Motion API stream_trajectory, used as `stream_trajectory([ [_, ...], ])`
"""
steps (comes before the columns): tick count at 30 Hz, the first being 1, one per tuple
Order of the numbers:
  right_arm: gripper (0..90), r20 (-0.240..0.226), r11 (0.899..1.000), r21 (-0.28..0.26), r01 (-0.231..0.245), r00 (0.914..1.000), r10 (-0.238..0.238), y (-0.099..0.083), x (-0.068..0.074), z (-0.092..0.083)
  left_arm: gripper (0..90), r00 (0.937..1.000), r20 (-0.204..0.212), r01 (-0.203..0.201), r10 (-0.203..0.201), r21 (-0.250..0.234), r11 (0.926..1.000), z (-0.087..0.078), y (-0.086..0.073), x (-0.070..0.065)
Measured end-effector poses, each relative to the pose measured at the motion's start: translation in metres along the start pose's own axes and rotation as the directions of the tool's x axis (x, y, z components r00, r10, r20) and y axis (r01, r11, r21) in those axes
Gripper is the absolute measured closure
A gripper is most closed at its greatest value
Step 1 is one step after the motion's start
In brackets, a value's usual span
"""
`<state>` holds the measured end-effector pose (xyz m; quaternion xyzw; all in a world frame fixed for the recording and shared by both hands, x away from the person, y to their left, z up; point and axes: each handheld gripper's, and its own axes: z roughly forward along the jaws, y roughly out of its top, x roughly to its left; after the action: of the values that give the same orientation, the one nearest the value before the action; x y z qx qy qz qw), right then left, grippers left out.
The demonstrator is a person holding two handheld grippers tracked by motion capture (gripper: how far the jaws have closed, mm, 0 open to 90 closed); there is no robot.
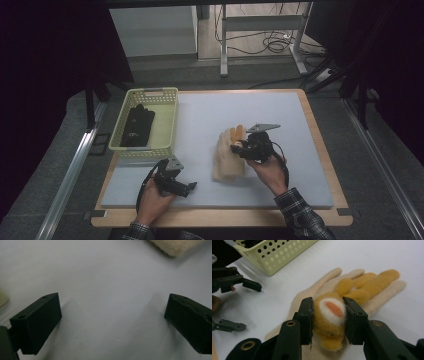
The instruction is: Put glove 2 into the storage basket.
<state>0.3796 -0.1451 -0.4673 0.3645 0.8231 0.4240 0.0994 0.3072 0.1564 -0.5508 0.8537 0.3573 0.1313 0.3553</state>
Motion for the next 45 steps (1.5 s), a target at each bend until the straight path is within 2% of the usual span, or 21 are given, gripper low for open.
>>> stream_trajectory([
  [4, 61.1, 0.015, 1.0, -0.005, -0.002, 0.9999, 0.002, -0.005, 0.01, 0.01, 1.1, 1.0, 0.0, -0.002, 0.002, 0.002, 1.0, 0.0, 0.0, 0.0],
  [7, 60.6, 0.022, 1.0, -0.003, -0.012, 0.9997, 0.012, -0.009, 0.012, 0.018, 1.2, 1.0, 0.0, -0.001, 0.001, 0.002, 1.0, 0.0, 0.0, 0.0],
  [10, 58.1, 0.058, 1.0, 0.006, 0.009, 0.9983, -0.009, -0.015, 0.012, 0.026, 1.2, 1.0, 0.001, -0.001, 0.001, 0.002, 1.0, 0.0, 0.0, 0.0],
  [13, 51.2, 0.077, 0.999, 0.026, 0.039, 0.9962, -0.041, -0.021, 0.011, 0.032, 1.2, 1.0, 0.001, -0.001, 0.001, 0.002, 1.0, 0.0, 0.0, 0.0],
  [16, 43.4, 0.077, 0.999, 0.023, 0.047, 0.9959, -0.048, -0.022, 0.009, 0.029, 1.2, 1.0, 0.001, 0.0, 0.0, 0.002, 1.0, 0.0, 0.0, 0.0],
  [19, 41.1, 0.086, 0.998, 0.001, 0.065, 0.9942, -0.065, -0.018, 0.008, 0.019, 1.2, 1.0, 0.001, -0.001, 0.001, 0.002, 1.0, 0.0, 0.0, 0.0],
  [21, 43.8, 0.089, 0.998, -0.007, 0.069, 0.9937, -0.068, -0.018, 0.005, 0.01, 1.2, 1.0, 0.001, -0.001, 0.001, 0.002, 1.0, 0.0, 0.0, 0.0],
  [24, 59.5, 0.09, 0.998, 0.01, 0.066, 0.9938, -0.066, -0.023, 0.0, -0.001, 1.2, 1.0, 0.0, -0.002, 0.002, 0.002, 1.0, 0.0, 0.0, 0.0],
  [26, 69.0, 0.082, 0.997, 0.028, 0.069, 0.9941, -0.071, -0.03, -0.002, -0.006, 1.2, 1.0, 0.001, -0.002, 0.002, 0.002, 1.0, 0.0, 0.0, 0.0],
  [29, 75.8, 0.065, 0.995, 0.053, 0.083, 0.9941, -0.086, -0.045, -0.003, -0.01, 1.2, 1.0, 0.001, -0.001, 0.001, 0.002, 1.0, 0.0, 0.0, 0.0],
  [36, 78.9, 0.012, 0.991, 0.086, 0.104, 0.9943, -0.106, -0.071, 0.003, -0.014, 1.2, 1.0, 0.001, 0.0, 0.0, 0.002, 1.0, 0.0, 0.0, 0.0],
  [42, 78.5, -0.029, 0.988, 0.109, 0.11, 0.9937, -0.108, -0.081, 0.011, -0.005, 1.2, 1.0, 0.001, -0.001, 0.001, 0.002, 1.0, 0.0, 0.0, 0.0],
  [45, 78.3, -0.037, 0.988, 0.101, 0.115, 0.9931, -0.111, -0.082, 0.014, -0.004, 1.2, 1.0, 0.001, -0.001, 0.001, 0.002, 1.0, 0.0, 0.0, 0.0],
])
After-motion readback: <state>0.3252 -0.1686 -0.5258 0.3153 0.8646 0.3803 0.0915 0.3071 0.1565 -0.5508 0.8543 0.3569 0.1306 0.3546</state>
